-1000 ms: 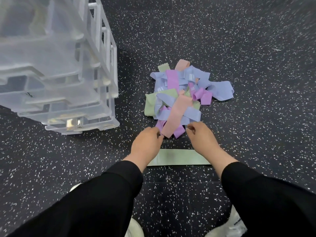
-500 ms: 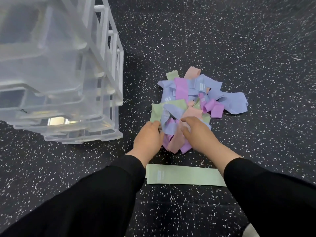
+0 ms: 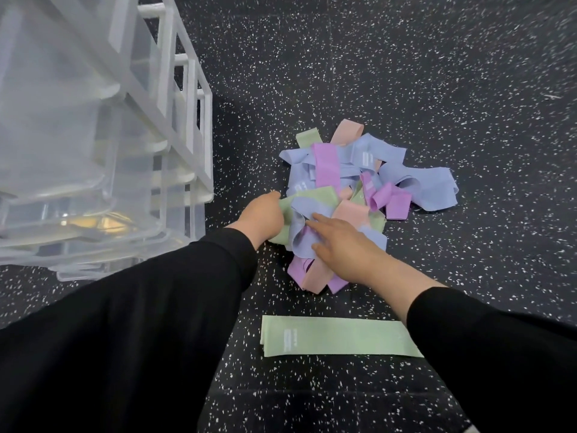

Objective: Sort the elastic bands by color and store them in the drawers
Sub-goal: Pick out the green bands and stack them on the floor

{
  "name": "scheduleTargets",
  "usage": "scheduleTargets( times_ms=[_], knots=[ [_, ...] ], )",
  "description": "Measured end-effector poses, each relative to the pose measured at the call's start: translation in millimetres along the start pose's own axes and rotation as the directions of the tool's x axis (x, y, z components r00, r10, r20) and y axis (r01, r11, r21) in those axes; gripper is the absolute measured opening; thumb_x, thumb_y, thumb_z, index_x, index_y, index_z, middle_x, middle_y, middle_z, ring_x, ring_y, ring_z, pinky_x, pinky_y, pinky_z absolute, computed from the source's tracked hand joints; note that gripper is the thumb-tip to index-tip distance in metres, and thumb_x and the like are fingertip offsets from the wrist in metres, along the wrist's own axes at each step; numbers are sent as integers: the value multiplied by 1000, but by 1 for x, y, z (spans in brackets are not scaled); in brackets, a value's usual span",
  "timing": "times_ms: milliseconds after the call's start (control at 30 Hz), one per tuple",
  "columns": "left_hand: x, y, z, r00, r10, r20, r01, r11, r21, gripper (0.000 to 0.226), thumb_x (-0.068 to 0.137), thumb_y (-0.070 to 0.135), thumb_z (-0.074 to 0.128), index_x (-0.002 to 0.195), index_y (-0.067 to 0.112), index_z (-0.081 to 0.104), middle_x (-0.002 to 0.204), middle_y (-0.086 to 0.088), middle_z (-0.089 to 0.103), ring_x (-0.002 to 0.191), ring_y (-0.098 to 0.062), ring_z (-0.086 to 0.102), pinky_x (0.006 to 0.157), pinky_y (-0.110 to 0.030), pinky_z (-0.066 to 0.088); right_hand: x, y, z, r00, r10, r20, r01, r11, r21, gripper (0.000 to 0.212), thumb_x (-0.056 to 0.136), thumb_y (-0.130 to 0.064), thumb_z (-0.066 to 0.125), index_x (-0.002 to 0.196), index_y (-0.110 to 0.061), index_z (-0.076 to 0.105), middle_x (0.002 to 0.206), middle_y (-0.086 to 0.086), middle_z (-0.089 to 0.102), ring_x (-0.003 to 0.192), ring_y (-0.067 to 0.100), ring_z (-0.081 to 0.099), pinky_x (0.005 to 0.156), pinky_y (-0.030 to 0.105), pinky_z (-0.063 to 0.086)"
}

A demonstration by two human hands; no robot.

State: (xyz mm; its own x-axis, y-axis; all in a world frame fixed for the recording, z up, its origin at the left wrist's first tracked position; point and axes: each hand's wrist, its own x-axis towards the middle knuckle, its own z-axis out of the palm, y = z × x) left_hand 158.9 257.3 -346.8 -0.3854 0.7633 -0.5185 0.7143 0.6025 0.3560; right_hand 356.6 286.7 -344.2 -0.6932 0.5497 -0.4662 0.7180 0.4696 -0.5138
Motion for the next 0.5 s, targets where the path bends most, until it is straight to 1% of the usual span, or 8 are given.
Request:
scheduleTargets(
  times_ms=[67, 133, 167, 200, 300, 367, 433, 500],
  knots=[
    [4, -1, 1, 1000, -9, -4, 9, 1000, -27, 32, 97, 4, 47, 126, 6, 60, 121, -14, 66, 112, -36, 62, 92, -38, 51, -1, 1, 0, 1000, 6, 5, -6, 1000, 6, 57, 103, -32, 45, 158, -31, 28, 167, -13, 17, 152, 17, 18, 117, 52, 30],
    [5, -3, 2, 998, -58, -19, 56, 995, -89, 18, 91, 4, 51, 98, 9, 67, 95, -9, 68, 91, -33, 63, 72, -34, 50, -2, 1, -1, 1000, 6, 9, -6, 1000, 15, 56, 104, -32, 45, 157, -31, 28, 166, -13, 18, 151, 17, 19, 117, 51, 30],
    [3, -3, 1, 996, -86, -26, 82, 989, -121, 13, 89, 5, 53, 82, 10, 63, 82, -7, 63, 81, -32, 59, 63, -32, 45, -3, 0, -2, 1000, 6, 11, -6, 1000, 24, 56, 104, -31, 45, 157, -31, 29, 166, -13, 18, 151, 17, 19, 118, 51, 29],
    [1, -1, -1, 993, -111, -36, 104, 982, -155, 14, 87, 5, 55, 76, 11, 60, 74, -6, 59, 75, -30, 55, 59, -30, 40, -4, -1, -3, 1000, 5, 7, -5, 999, 41, 55, 103, -31, 46, 156, -31, 30, 166, -12, 20, 151, 17, 20, 118, 51, 28],
    [-7, 7, -10, 984, -152, -88, 116, 938, -327, 19, 87, 3, 52, 91, 15, 66, 78, -3, 59, 75, -26, 54, 60, -29, 39, -6, -7, -9, 998, 16, -56, -8, 991, 134, 52, 103, -28, 50, 153, -25, 38, 163, -3, 32, 148, 20, 29, 118, 48, 30],
    [-14, 13, -18, 983, -129, -130, 58, 892, -449, 28, 89, 2, 48, 101, 16, 69, 83, -2, 63, 76, -23, 56, 63, -29, 43, -10, -11, -17, 990, 41, -136, -14, 981, 195, 51, 102, -27, 52, 151, -20, 41, 159, 2, 39, 146, 21, 35, 119, 36, 29],
    [-22, 21, -30, 982, -69, -174, -26, 869, -494, 32, 90, 1, 46, 107, 16, 69, 85, -3, 62, 71, -20, 54, 60, -29, 42, -15, -19, -30, 975, 75, -210, -26, 973, 228, 52, 103, -28, 51, 153, -18, 39, 157, 2, 42, 144, 20, 38, 112, 26, 28],
    [-32, 33, -42, 975, -1, -224, -112, 863, -493, 34, 91, 0, 46, 112, 18, 65, 78, 0, 56, 64, -17, 49, 53, -28, 37, -19, -26, -44, 954, 111, -280, -35, 964, 262, 53, 103, -30, 51, 153, -20, 38, 157, 2, 42, 142, 21, 40, 108, 28, 31]
  ],
)
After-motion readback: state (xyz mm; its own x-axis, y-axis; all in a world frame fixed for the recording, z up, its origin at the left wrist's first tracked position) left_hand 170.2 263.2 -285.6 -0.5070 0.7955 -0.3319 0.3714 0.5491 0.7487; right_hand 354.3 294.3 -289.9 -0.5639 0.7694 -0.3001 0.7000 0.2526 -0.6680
